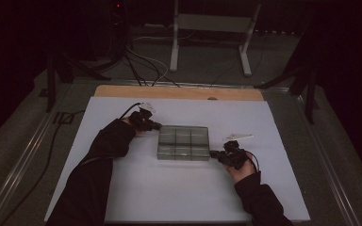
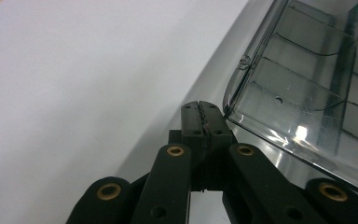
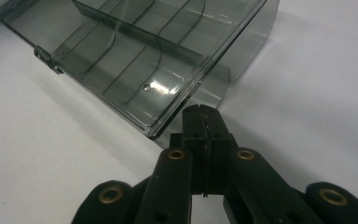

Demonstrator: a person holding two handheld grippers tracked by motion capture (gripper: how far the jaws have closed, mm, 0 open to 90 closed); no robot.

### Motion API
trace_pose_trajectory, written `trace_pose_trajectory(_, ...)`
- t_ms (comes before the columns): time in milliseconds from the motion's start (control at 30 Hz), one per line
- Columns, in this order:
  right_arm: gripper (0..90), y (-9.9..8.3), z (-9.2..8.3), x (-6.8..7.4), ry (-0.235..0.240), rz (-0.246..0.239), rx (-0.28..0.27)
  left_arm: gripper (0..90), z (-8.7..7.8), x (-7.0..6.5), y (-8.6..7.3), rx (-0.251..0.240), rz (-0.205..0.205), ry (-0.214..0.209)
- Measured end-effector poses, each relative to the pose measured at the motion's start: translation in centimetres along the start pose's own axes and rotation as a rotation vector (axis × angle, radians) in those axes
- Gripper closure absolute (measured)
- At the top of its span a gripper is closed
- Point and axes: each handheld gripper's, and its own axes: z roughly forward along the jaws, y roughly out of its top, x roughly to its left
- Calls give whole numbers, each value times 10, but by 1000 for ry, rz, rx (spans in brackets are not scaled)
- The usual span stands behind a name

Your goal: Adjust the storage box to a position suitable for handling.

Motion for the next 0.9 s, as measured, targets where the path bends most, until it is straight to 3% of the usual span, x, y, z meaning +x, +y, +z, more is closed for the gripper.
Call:
trace_pose_trajectory(367, 900, -16, -14, 15, 49, 1, 22, 900, -10, -18, -14, 8, 4, -37)
trace_pose_trajectory(900, 900, -37, -29, 31, 119, -19, 46, 900, -24, -51, -30, 38, -1, -59)
